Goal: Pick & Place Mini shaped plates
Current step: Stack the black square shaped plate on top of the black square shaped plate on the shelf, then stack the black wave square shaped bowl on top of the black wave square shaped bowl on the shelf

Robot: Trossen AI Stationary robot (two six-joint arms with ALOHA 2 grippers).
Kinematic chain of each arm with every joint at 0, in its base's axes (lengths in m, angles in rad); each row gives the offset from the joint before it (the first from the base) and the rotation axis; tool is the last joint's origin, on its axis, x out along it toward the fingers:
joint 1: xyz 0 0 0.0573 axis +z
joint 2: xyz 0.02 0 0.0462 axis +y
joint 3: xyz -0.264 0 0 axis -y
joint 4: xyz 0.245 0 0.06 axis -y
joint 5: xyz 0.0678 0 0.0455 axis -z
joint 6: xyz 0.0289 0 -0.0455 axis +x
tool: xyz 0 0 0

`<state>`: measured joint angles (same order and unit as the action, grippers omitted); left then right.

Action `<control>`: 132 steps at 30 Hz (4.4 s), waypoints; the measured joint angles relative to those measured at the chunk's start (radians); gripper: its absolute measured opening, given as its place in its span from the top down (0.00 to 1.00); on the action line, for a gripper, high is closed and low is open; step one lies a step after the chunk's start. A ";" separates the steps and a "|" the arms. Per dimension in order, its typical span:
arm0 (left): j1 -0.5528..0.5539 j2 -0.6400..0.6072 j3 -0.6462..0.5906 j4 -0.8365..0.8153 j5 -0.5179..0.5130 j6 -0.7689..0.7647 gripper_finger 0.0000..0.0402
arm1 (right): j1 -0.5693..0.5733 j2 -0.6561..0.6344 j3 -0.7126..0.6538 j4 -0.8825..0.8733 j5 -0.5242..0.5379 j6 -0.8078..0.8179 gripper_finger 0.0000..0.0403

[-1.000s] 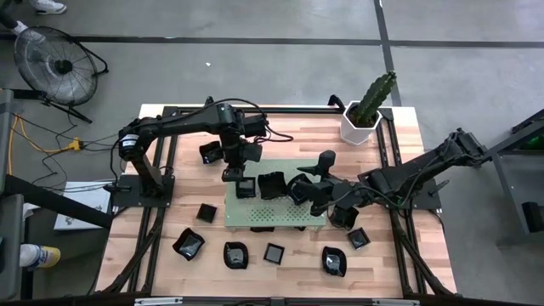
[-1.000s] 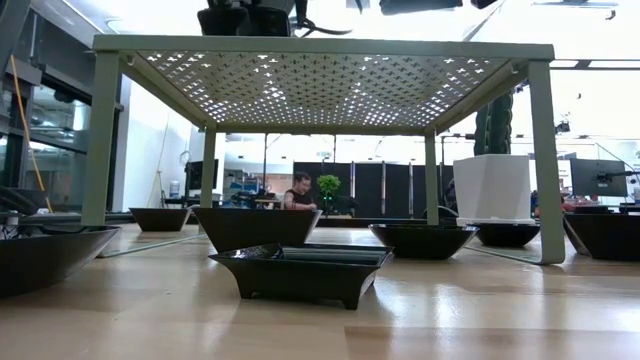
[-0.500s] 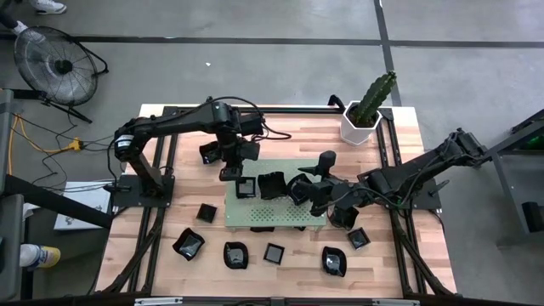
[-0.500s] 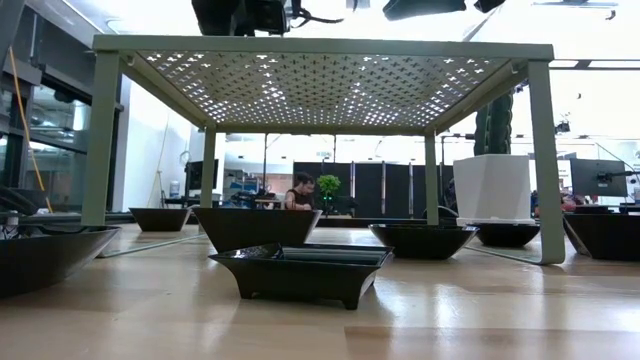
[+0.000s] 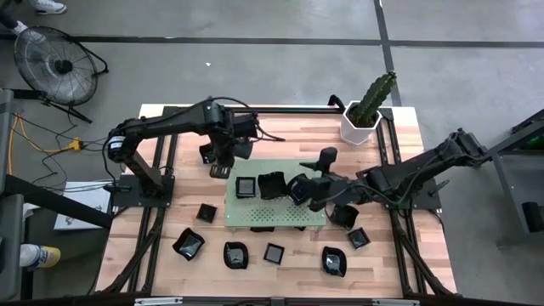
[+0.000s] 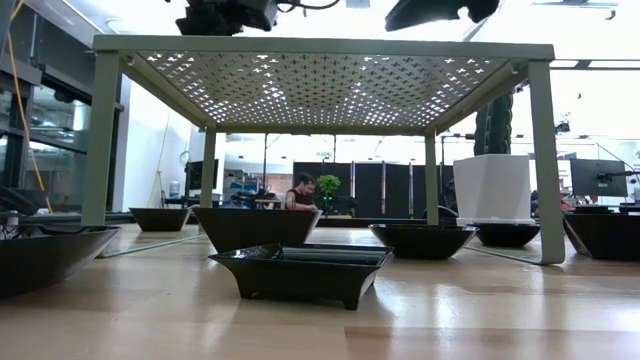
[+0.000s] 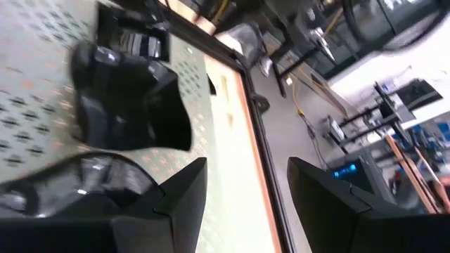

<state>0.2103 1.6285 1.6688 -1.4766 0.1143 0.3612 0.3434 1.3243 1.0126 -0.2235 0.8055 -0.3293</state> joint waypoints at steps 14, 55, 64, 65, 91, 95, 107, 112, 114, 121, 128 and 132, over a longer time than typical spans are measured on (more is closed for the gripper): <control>-0.043 0.000 0.000 0.031 -0.098 0.116 0.72 | -0.051 -0.004 0.000 -0.050 -0.035 0.064 0.52; -0.073 -0.050 -0.071 0.131 0.016 0.049 0.72 | -0.050 -0.004 0.000 -0.098 -0.035 0.114 0.52; -0.075 -0.057 -0.071 0.144 0.086 0.000 0.72 | -0.050 -0.004 0.000 -0.109 -0.056 0.123 0.52; -0.075 -0.057 -0.071 0.147 0.094 0.000 0.72 | -0.050 -0.004 0.000 -0.110 -0.057 0.125 0.52; -0.001 -0.335 -0.123 0.150 -0.440 0.008 0.72 | -0.051 -0.004 0.000 -0.131 -0.026 0.149 0.52; 0.083 -0.358 -0.250 0.176 -0.438 0.034 0.72 | -0.051 -0.005 0.000 -0.131 -0.008 0.149 0.52; 0.384 -0.391 -0.667 0.463 -0.071 0.197 0.72 | -0.051 -0.057 0.000 -0.138 0.018 0.147 0.52; 0.451 -0.391 -0.779 0.557 0.043 0.218 0.72 | -0.051 -0.077 0.000 -0.139 0.074 0.143 0.52; 0.460 -0.391 -0.818 0.598 0.054 0.218 0.72 | -0.051 -0.090 0.000 -0.143 0.122 0.142 0.52; 0.457 -0.390 -0.919 0.706 0.047 0.206 0.72 | -0.103 -0.171 0.000 -0.256 0.121 0.211 0.52; 0.457 -0.390 -0.933 0.719 0.035 0.184 0.72 | -0.149 -0.304 -0.062 -0.365 0.102 0.330 0.52; 0.457 -0.389 -0.933 0.721 0.034 0.130 0.72 | -0.160 -0.426 -0.210 -0.234 0.065 0.328 0.52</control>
<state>0.6674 1.2392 0.7357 -0.7559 0.1486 0.4908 0.1838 0.8978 0.8024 -0.4573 0.8707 -0.0017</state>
